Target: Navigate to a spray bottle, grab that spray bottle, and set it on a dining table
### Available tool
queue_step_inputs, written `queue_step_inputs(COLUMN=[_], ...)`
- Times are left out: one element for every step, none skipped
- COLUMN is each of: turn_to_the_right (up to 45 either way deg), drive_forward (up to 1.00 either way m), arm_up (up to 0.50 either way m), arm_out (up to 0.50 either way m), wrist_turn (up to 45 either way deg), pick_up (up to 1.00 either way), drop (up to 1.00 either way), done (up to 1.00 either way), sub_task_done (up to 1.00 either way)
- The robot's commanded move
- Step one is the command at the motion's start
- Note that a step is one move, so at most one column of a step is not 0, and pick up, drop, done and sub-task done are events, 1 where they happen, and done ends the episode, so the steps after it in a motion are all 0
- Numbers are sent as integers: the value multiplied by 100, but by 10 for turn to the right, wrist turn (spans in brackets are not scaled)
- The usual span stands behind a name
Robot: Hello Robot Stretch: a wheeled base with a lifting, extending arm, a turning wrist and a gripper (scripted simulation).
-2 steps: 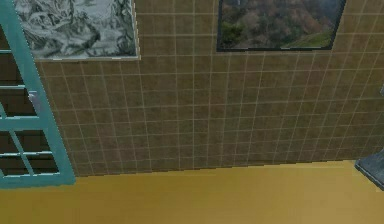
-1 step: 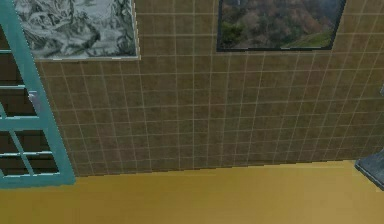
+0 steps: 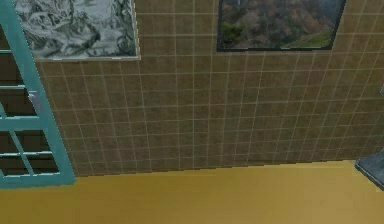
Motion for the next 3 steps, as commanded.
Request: queue_step_inputs(turn_to_the_right=[0, 0, 240], drive_forward=[0, 0, 0], arm_up=[0, 0, 0], arm_out=[0, -26, 0], wrist_turn=[-420, 0, 0], pick_up=[0, 0, 0], drop=[0, 0, 0], done=[0, 0, 0], sub_task_done=[0, 0, 0])
